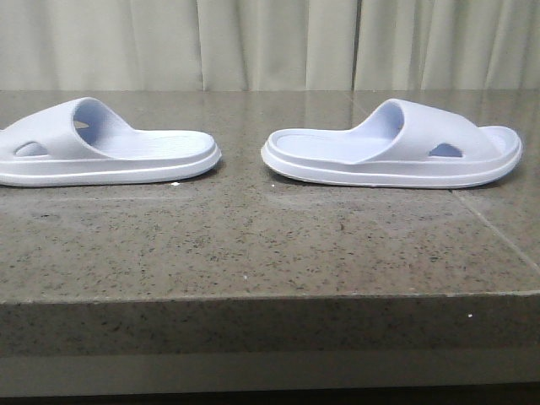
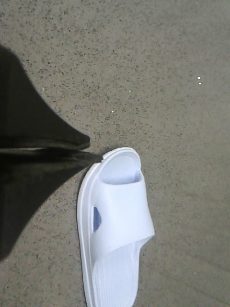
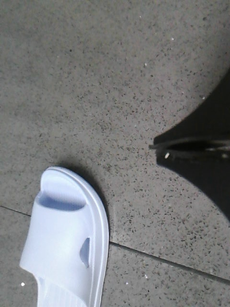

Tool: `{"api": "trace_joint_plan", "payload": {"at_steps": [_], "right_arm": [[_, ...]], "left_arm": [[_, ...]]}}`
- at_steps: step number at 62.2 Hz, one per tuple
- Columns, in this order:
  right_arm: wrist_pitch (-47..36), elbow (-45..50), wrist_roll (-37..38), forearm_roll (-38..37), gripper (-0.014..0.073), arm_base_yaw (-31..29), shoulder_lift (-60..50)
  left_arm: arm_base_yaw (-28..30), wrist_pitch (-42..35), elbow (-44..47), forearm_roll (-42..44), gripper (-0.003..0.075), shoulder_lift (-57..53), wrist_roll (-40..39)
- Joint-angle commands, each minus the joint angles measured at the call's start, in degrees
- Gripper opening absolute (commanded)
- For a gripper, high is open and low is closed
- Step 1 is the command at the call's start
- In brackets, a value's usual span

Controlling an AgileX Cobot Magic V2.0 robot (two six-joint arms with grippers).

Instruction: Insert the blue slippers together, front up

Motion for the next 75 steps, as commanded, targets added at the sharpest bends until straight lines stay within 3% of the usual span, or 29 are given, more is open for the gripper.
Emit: {"api": "trace_joint_plan", "payload": {"at_steps": [1,10,14,18,25,31,37,56,66,75], "right_arm": [[-3.4,-2.1,-0.1,-0.7,-0.0067,-0.2,2.2],[-3.4,-2.1,-0.1,-0.7,-0.0065,-0.2,3.9],[-3.4,-2.1,-0.1,-0.7,-0.0032,-0.2,4.0],[-3.4,-2.1,-0.1,-0.7,0.0043,-0.2,4.0],[-3.3,-2.1,-0.1,-0.7,0.0305,-0.2,4.0],[-3.3,-2.1,-0.1,-0.7,0.0486,-0.2,4.0],[-3.3,-2.1,-0.1,-0.7,0.0547,-0.2,4.0],[-3.2,-2.1,-0.1,-0.7,0.0542,-0.2,4.0],[-3.2,-2.1,-0.1,-0.7,0.0542,-0.2,4.0],[-3.2,-2.1,-0.1,-0.7,0.0542,-0.2,4.0]], "left_arm": [[0.1,-3.7,-2.1,-0.4,-0.002,2.6,-0.3],[0.1,-3.5,-2.1,-0.4,-0.0016,5.7,-0.3],[0.1,-3.3,-2.1,-0.4,0.0031,7.0,-0.3],[0.1,-3.3,-2.1,-0.4,0.0144,8.0,-0.3],[0.1,-4.0,-2.1,-0.4,0.0444,9.4,-0.3],[0.1,-4.6,-2.1,-0.4,0.0582,10.2,-0.3],[0.1,-4.6,-2.1,-1.3,0.0584,11.3,-0.3],[0.1,6.5,-11.2,-1.0,0.0585,20.9,0.0],[4.8,9.8,-17.8,-2.1,0.0585,28.3,1.4],[12.1,13.0,-22.6,-16.1,0.0585,34.3,11.9]]}}
